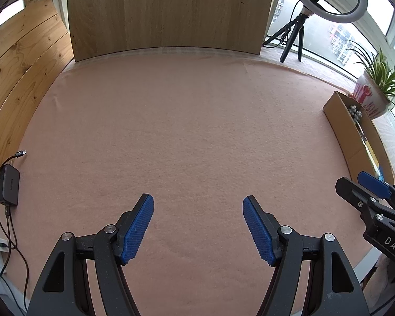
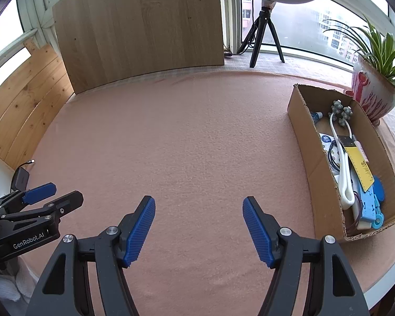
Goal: Organize objects
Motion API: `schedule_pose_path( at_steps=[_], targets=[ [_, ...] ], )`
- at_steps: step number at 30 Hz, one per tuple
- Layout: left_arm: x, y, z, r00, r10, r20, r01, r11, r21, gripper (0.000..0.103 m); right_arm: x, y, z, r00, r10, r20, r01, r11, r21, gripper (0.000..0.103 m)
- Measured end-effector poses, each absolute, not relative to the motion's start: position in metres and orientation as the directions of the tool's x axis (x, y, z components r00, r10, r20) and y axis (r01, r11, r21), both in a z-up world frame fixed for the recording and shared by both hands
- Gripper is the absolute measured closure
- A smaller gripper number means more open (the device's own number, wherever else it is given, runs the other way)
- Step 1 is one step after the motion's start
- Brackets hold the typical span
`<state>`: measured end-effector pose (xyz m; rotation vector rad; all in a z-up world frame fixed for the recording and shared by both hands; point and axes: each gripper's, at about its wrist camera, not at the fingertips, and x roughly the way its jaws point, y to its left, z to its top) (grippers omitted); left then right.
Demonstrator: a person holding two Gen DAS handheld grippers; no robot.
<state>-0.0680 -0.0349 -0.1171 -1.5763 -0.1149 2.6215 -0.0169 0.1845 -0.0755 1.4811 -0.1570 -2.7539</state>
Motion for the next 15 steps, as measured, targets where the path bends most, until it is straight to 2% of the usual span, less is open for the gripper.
schedule_pose_path(
  at_steps=[15],
  targets=[
    [-0.0747,-0.038,-0.1237,-0.466,0.114,-0.878,-0.025,-0.993,-0.116,0.029,-0.0235,0.1842,-0.0812,-0.541,-0.059,-0.839,-0.031,-0.995,0.09,0.038]
  ],
)
